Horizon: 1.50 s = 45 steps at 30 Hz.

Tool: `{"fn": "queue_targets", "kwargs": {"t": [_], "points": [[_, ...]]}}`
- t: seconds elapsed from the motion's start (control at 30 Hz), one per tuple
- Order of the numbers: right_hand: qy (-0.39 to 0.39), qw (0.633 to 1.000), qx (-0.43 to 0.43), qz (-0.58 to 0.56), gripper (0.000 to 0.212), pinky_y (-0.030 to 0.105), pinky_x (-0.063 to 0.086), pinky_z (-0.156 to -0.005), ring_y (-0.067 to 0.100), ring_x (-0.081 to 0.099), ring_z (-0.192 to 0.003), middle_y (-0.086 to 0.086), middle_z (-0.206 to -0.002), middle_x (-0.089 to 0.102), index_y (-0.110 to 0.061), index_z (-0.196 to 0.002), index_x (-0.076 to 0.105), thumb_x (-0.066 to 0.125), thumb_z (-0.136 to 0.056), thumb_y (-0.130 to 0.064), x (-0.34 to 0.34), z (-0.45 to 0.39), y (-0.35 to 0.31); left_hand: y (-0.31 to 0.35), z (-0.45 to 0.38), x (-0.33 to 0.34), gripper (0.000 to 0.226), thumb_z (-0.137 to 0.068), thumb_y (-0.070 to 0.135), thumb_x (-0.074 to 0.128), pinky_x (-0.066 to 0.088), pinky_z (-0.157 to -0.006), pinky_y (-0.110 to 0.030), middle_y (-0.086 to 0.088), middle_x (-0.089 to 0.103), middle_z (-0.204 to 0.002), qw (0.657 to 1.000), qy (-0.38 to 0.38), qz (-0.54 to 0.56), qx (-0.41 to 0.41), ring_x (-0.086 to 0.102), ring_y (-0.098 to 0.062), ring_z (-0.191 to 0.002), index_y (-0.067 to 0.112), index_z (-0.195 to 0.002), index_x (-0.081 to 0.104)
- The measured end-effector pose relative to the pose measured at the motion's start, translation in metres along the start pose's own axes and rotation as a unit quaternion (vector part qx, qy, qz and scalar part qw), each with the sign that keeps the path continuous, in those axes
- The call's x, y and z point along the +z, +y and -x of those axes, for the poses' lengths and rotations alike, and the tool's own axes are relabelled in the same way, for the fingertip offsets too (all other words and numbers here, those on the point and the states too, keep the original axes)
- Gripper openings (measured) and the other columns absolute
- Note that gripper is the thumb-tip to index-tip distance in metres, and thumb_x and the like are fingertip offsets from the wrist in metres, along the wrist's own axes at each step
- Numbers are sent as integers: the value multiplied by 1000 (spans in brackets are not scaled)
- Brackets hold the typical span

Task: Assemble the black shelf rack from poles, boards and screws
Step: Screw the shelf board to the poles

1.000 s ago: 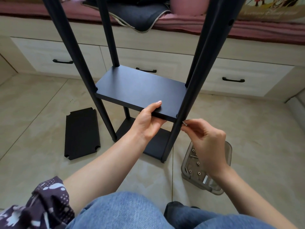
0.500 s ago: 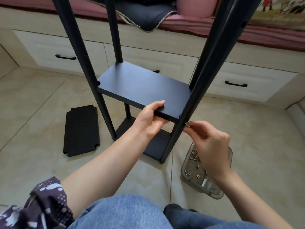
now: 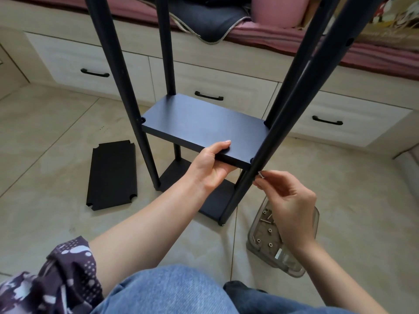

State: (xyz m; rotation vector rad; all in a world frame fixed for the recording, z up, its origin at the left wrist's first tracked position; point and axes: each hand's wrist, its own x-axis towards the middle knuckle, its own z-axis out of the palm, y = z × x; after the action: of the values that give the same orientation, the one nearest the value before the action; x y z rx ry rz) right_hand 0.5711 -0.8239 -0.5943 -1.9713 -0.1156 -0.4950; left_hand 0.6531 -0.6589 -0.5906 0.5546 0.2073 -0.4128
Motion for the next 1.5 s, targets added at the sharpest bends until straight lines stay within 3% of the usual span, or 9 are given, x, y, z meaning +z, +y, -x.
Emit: {"fn": "queue_targets", "kwargs": {"t": [0.13,0.33,0.57,0.77,0.93,1.07,1.27,1.37,1.5], "points": [[14,995,-75,61,18,28,58,-81,6,72,-84,-1,-90,75,-4,-97,74,79,-80,-3,-1,2,5,-1,1,-1,20,-100,5,48,60,-81,-41,-15,75,-102,1000,-4,-7,4,75,-27,-92,-3,-115,59],[0,992,93,-86,10,37,60,-78,18,74,-77,2,-80,75,-11,-93,72,76,-84,-10,2,-5,-4,-1,0,1,23,-100,5,49,61,-81,-40,-15,74,-104,1000,4,-11,12,74,-27,-92,-4,-120,57],[1,999,41,1,8,26,57,-73,11,70,-75,-5,-77,72,-15,-90,71,77,-84,-13,3,-4,-6,0,0,-1,28,-100,4,49,62,-80,-40,-15,74,-106,1000,5,-8,13,74,-26,-93,-5,-126,55],[-10,993,102,-64,18,45,60,-74,19,72,-72,3,-75,72,-17,-91,68,82,-79,-19,4,-16,-5,3,-1,0,22,-100,5,50,62,-75,-38,-15,75,-102,1000,10,7,4,75,-26,-90,-2,-119,58],[-110,991,69,-17,56,38,57,-71,19,64,-78,1,-83,62,-33,-122,55,83,-75,-23,-6,-33,1,4,2,-2,24,-100,5,49,61,-83,-39,-14,75,-106,1000,-3,-2,-3,74,-25,-95,-3,-122,58],[-194,979,48,-43,46,35,56,-67,30,59,-79,13,-93,58,-23,-114,58,82,-75,-16,-11,-48,1,4,3,-2,29,-101,5,48,62,-80,-37,-14,75,-105,1000,6,-3,-3,75,-24,-92,-3,-128,54],[-235,968,32,-82,57,28,56,-62,31,63,-82,-5,-93,65,-51,-103,59,81,-73,-8,-11,-54,5,4,4,-2,37,-101,5,48,59,-89,-39,-17,66,-125,999,25,-20,11,68,-27,-105,-4,-137,50],[-231,968,22,-92,57,25,55,-61,33,62,-81,-5,-92,65,-45,-107,60,80,-74,-4,-7,-55,6,3,5,-2,41,-101,6,47,57,-92,-40,-18,62,-131,999,21,-28,13,66,-27,-109,-4,-141,46],[-222,969,29,-105,45,30,54,-61,39,59,-77,-1,-91,64,-30,-108,60,80,-69,-17,-5,-53,4,2,4,-3,43,-101,6,47,60,-88,-38,-16,64,-126,999,13,-27,18,68,-25,-104,-4,-143,45]]}}
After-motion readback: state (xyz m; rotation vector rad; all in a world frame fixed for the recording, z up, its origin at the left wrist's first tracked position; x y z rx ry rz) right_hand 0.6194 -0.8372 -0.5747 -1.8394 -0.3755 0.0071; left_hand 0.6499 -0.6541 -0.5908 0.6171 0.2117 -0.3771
